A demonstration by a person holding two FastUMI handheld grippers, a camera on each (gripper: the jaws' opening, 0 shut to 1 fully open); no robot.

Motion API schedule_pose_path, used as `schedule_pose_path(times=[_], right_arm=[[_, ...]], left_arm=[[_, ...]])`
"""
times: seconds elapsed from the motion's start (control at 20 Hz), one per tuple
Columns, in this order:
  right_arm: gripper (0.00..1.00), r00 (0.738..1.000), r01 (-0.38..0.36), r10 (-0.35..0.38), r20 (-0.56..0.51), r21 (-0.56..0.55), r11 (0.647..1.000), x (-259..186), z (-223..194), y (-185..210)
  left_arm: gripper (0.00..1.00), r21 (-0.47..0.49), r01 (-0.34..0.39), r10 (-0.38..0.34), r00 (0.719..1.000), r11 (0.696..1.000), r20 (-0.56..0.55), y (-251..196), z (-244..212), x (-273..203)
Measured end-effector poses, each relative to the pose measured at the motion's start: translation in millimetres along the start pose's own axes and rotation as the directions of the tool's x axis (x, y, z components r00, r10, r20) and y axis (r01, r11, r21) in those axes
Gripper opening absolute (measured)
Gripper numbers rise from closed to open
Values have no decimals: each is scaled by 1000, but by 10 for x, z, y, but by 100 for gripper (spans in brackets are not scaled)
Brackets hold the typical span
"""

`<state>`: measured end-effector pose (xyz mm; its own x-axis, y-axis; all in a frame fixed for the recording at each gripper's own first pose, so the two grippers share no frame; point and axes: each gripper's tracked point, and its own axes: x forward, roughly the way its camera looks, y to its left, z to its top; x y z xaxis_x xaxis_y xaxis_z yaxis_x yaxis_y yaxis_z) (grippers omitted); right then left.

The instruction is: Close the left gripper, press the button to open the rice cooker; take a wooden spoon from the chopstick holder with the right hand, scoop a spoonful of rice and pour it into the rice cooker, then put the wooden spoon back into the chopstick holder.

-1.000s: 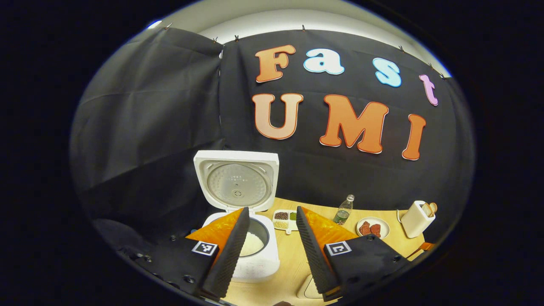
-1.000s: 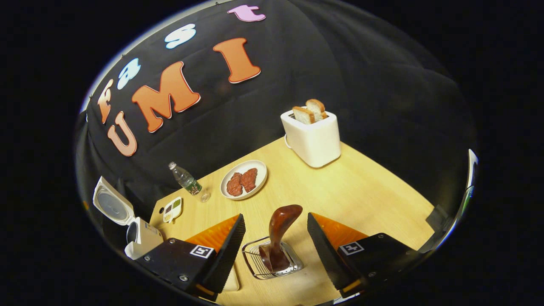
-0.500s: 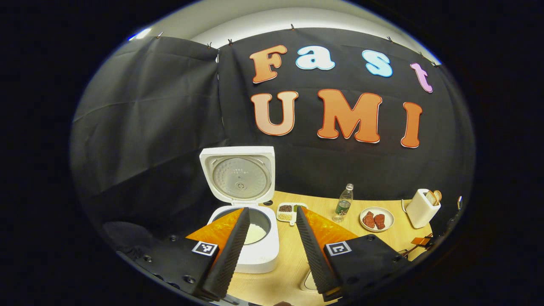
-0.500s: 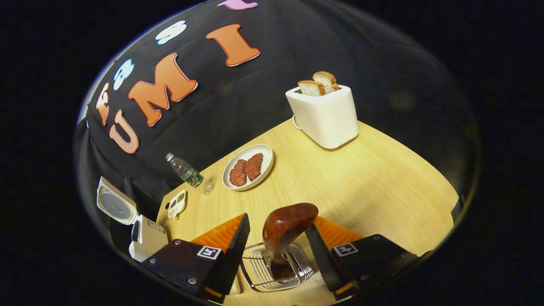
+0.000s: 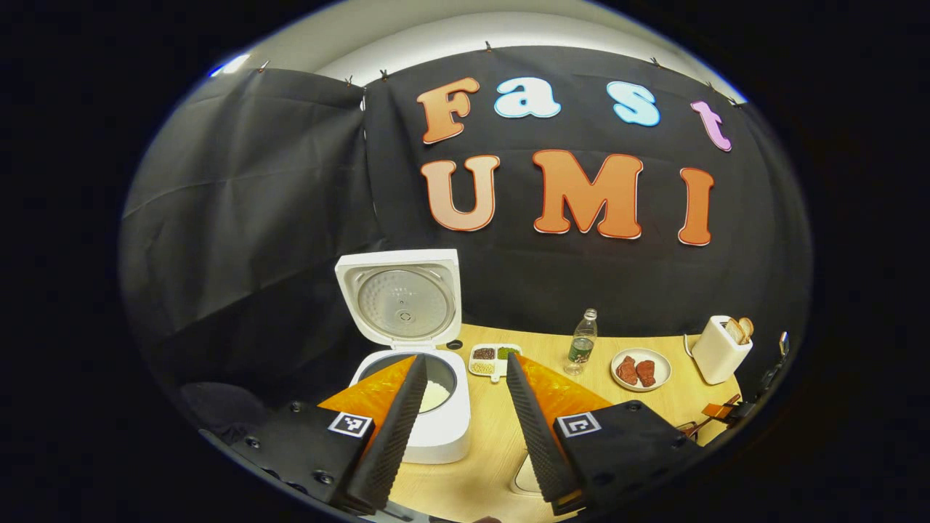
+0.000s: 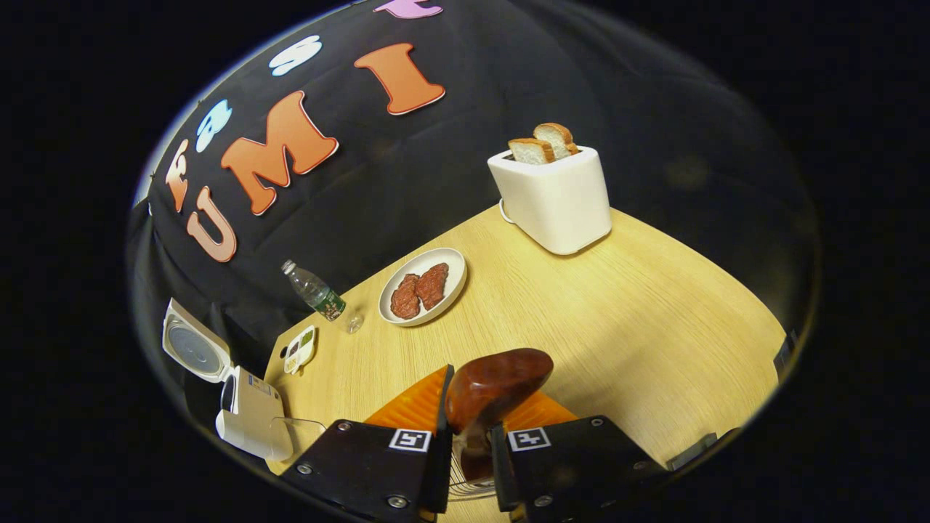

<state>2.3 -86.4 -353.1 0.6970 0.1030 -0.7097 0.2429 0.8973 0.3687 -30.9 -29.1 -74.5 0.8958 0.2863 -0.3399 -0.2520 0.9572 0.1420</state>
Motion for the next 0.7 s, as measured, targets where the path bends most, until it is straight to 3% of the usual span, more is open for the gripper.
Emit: schedule_pose_path(times=[0.1, 0.15, 0.2, 0.3, 0.7], right_arm=[[18, 1000, 0, 1, 15, -23, 1000, -76, -31, 50], [22, 1000, 2, -2, 22, -28, 1000, -130, -41, 61], [17, 999, 2, -1, 32, -27, 1000, -162, -37, 83], [22, 999, -4, 4, 50, -19, 1000, -237, -26, 113], [19, 984, 79, -74, 162, -23, 997, -552, 212, 223]], left_arm=[[77, 14, 18, -18, 1000, 1000, 5, -50, 10, 23], [77, 23, 27, -27, 1000, 999, 5, -63, 9, 44], [78, 32, 37, -37, 999, 999, 5, -85, 2, 66], [78, 45, 59, -60, 998, 997, 16, -101, 38, 114], [78, 60, 173, -175, 984, 983, 32, -58, 98, 390]])
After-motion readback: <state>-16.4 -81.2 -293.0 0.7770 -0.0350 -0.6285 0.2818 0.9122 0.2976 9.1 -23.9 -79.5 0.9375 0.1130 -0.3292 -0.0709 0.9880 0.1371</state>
